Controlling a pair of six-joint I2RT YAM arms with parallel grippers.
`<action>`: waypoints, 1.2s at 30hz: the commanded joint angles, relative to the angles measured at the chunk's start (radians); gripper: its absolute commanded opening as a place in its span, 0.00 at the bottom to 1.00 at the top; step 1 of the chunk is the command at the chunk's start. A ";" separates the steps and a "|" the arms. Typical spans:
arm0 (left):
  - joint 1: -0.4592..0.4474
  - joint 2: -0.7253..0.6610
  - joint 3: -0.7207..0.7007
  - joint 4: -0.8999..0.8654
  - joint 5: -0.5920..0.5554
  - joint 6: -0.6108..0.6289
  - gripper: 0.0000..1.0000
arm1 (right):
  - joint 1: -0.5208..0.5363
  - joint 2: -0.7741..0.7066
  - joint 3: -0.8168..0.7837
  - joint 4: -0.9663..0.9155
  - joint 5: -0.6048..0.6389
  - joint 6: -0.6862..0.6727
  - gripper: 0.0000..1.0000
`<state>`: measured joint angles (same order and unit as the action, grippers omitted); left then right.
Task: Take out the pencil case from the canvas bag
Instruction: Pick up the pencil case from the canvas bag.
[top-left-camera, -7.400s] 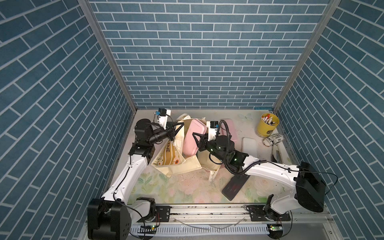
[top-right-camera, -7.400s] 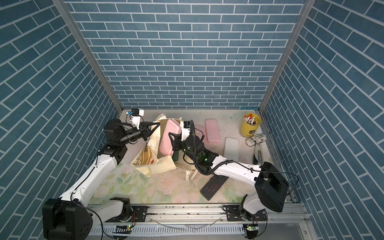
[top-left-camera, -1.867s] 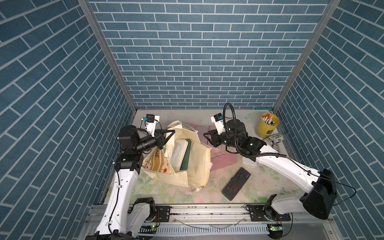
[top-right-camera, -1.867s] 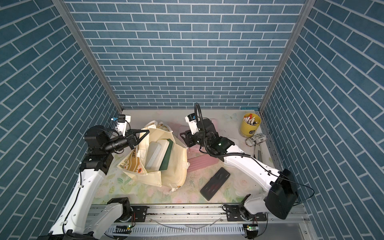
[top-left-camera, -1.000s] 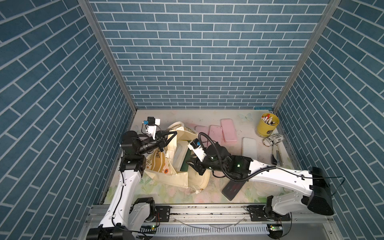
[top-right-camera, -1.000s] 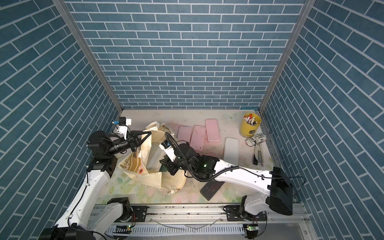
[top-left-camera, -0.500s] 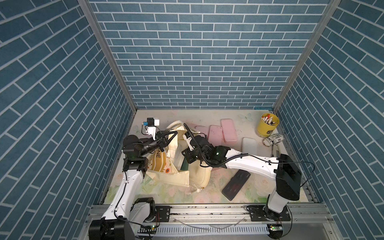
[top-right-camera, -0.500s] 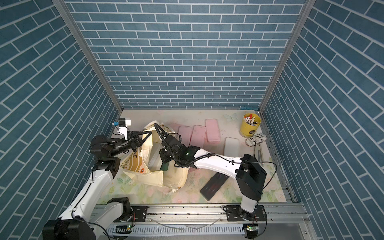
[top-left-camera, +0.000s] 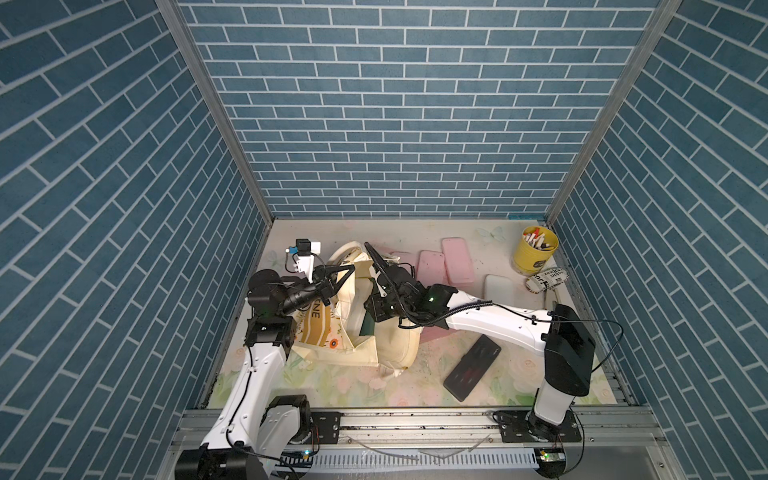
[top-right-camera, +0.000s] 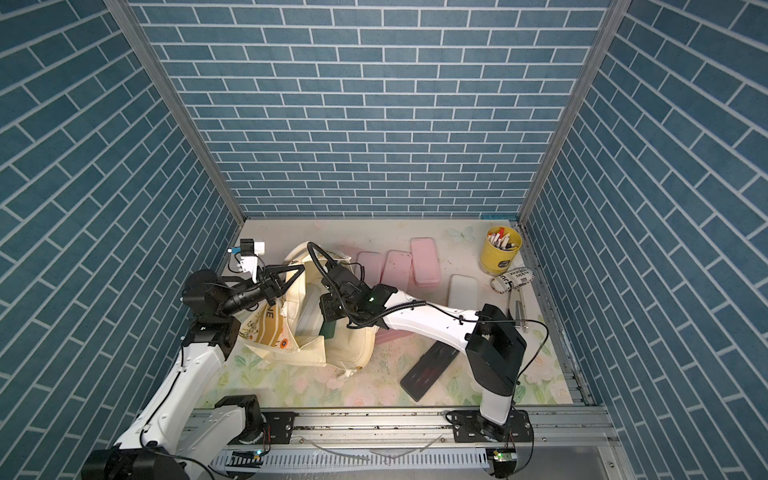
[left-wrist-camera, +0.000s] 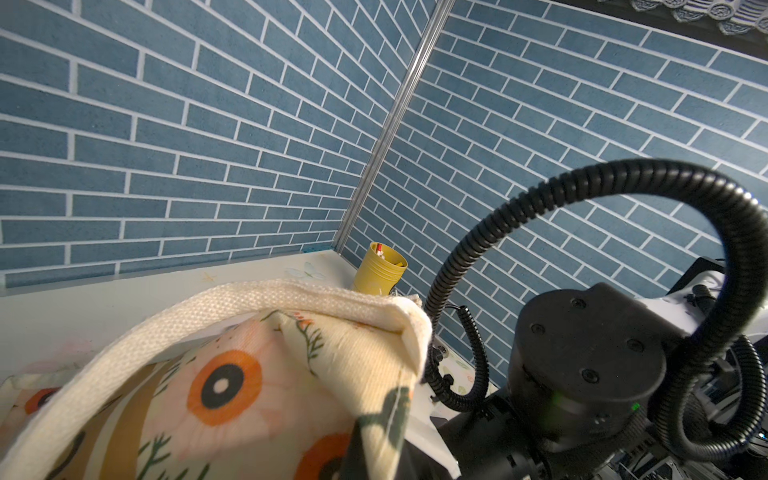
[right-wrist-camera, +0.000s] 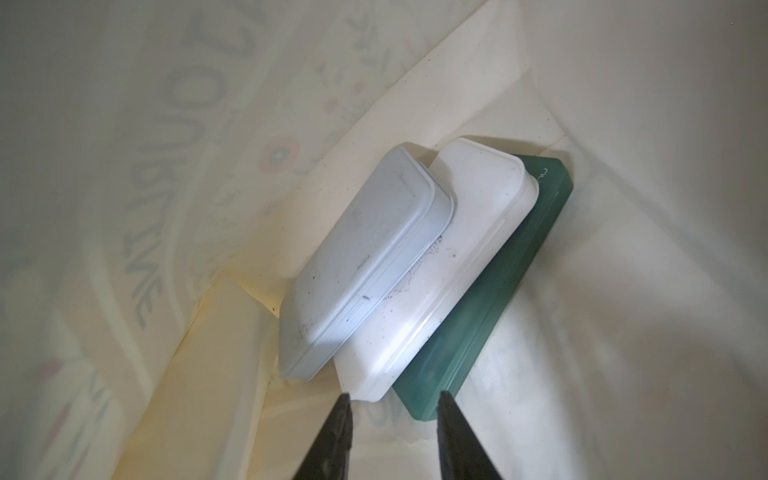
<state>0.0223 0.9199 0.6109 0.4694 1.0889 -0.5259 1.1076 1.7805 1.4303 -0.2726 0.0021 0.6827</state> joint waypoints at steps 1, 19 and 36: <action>-0.009 -0.038 0.012 0.043 0.026 0.017 0.00 | -0.016 0.004 0.041 -0.022 0.004 0.087 0.35; -0.010 -0.082 -0.041 0.308 0.072 -0.078 0.00 | -0.056 0.038 0.005 0.071 0.080 -0.017 0.36; -0.009 -0.018 -0.051 0.431 0.066 -0.146 0.00 | 0.136 0.246 0.308 0.023 0.170 -0.042 0.40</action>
<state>0.0212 0.9329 0.5392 0.7803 1.1179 -0.6876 1.2278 1.9705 1.6337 -0.1944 0.1680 0.6647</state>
